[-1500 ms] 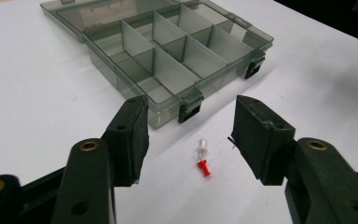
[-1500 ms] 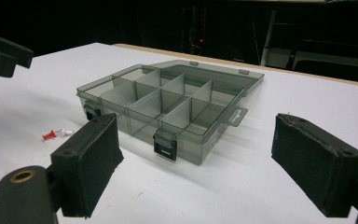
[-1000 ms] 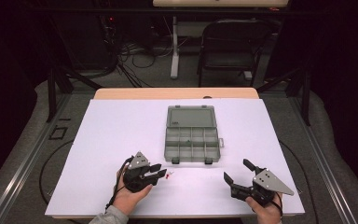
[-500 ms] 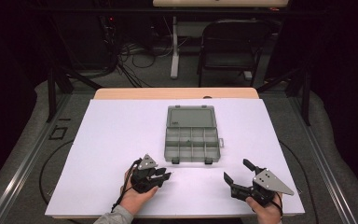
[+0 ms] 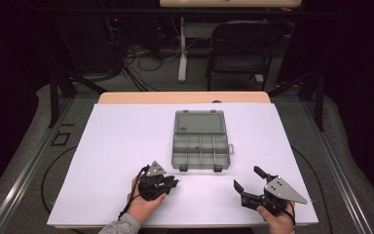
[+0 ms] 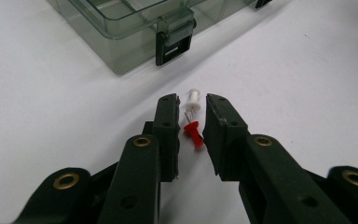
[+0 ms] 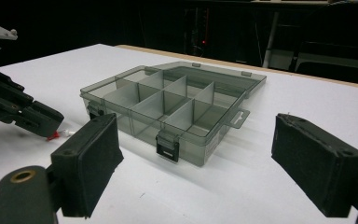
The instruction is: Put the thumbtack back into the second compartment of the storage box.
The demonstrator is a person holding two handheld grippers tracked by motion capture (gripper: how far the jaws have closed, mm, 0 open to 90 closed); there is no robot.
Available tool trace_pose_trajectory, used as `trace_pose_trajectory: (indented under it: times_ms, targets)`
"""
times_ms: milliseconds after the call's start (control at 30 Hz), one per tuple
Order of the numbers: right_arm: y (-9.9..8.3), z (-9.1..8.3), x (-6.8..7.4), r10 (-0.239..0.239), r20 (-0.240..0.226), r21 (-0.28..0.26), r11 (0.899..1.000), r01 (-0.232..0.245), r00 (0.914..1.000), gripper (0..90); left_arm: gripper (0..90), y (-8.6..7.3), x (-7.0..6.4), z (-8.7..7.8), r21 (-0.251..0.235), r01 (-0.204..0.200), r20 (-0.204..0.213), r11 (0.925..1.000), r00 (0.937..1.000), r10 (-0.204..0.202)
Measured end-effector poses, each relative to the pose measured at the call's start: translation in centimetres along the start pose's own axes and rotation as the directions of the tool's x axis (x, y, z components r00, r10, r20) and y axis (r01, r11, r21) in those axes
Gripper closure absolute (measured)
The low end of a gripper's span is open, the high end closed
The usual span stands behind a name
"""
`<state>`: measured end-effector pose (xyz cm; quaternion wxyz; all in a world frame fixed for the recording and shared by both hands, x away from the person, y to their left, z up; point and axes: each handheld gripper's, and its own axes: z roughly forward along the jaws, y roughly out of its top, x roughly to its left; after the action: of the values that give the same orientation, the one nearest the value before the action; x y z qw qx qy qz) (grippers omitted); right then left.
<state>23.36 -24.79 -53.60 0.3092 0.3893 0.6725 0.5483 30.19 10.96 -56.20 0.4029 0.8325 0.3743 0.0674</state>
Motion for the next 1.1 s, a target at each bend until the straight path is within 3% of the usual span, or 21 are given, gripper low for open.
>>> trace_pose_trajectory:
  times_ms: [400,1100]
  targets:
    - [0.0,0.01,-0.02,0.0,-0.001,0.003,1.0,0.0,1.0,14.6,81.6,-0.16,0.23,0.22,0.006,-0.007,-0.005,1.0,1.0,0.007]
    - [-0.04,0.05,-0.04,0.003,-0.003,0.006,1.0,-0.003,1.0,14.6,82.6,-0.26,0.44,0.19,-0.001,0.003,0.009,1.0,1.0,-0.003]
